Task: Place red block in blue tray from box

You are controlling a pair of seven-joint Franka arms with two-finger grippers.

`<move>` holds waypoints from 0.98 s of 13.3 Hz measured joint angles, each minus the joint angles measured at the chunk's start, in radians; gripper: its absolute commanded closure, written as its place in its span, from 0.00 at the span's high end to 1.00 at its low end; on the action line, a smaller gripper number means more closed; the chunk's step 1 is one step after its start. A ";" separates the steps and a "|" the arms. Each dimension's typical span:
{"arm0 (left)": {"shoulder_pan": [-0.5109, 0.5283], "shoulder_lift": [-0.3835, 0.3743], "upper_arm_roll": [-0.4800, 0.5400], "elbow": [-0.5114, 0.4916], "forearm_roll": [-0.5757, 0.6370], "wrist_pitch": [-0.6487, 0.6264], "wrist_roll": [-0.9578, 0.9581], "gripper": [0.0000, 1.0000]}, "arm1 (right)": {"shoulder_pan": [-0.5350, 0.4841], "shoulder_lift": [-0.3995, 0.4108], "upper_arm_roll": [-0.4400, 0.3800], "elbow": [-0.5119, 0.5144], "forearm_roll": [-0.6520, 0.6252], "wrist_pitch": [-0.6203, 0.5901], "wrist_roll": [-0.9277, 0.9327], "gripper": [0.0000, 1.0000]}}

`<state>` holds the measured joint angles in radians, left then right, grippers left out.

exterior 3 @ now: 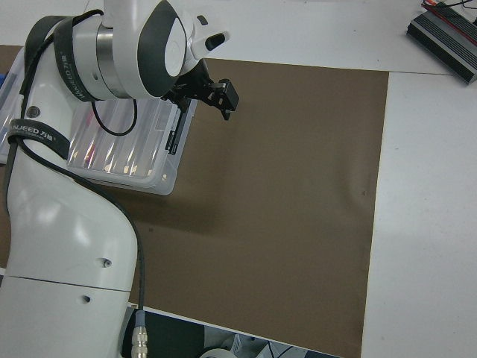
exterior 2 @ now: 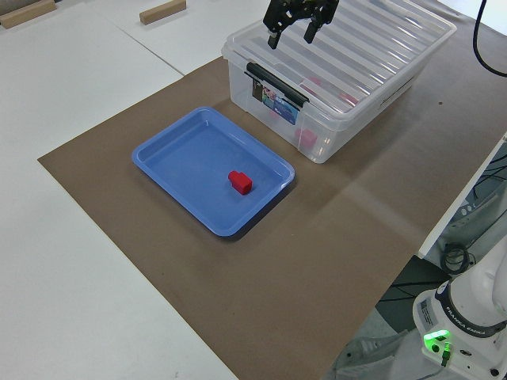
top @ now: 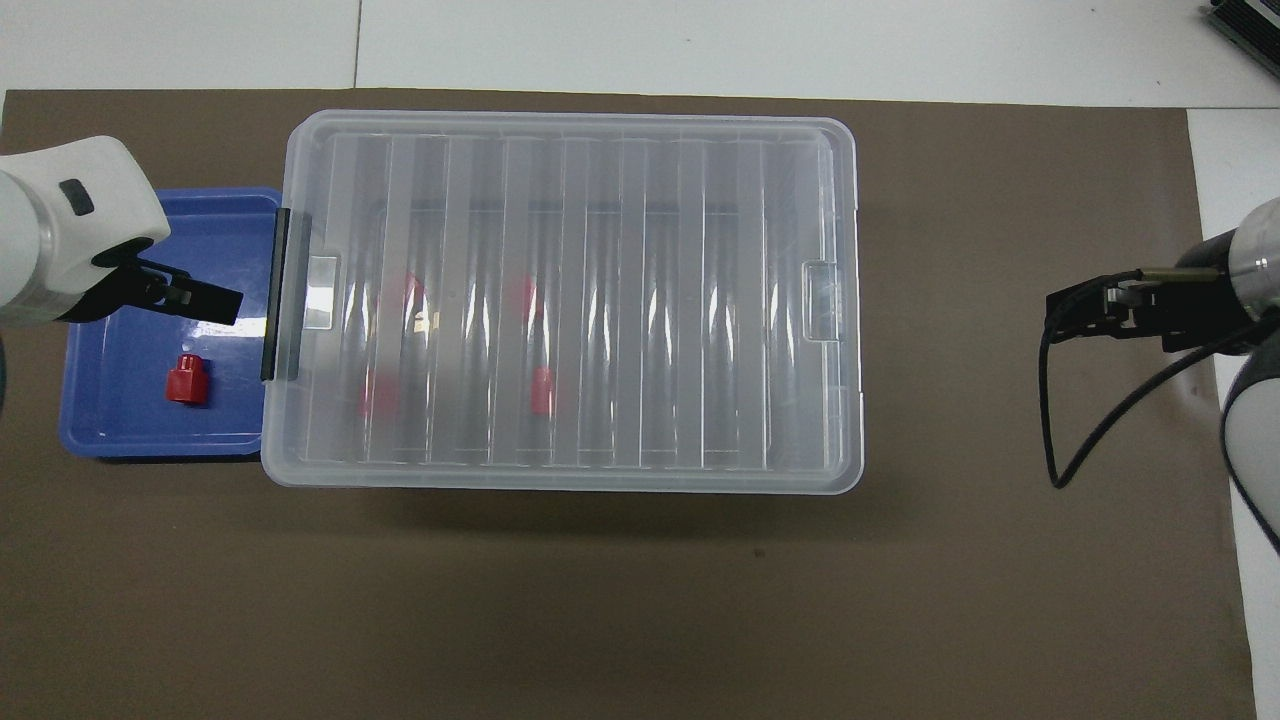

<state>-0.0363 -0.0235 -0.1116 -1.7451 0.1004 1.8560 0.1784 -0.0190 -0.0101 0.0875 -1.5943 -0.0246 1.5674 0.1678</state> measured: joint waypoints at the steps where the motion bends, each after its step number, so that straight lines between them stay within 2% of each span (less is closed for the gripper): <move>1: 0.000 0.000 -0.001 0.000 0.000 -0.006 0.000 1.00 | 0.000 0.000 0.000 0.000 0.000 0.000 0.000 1.00; 4: -0.006 -0.002 -0.010 -0.001 0.000 -0.061 0.000 1.00 | 0.000 0.000 0.000 -0.001 0.000 0.000 0.000 1.00; 9: -0.007 -0.006 -0.007 0.000 -0.006 -0.053 0.000 1.00 | 0.000 0.000 0.000 -0.002 0.000 0.000 0.000 1.00; 13: 0.034 -0.006 0.003 0.000 -0.104 -0.053 -0.002 1.00 | 0.000 0.000 0.000 -0.002 0.000 0.000 0.000 1.00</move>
<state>-0.0018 -0.0293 -0.1084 -1.7450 -0.0035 1.8034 0.1765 -0.0190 -0.0101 0.0876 -1.5968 -0.0245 1.5672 0.1678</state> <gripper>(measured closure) 0.000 0.000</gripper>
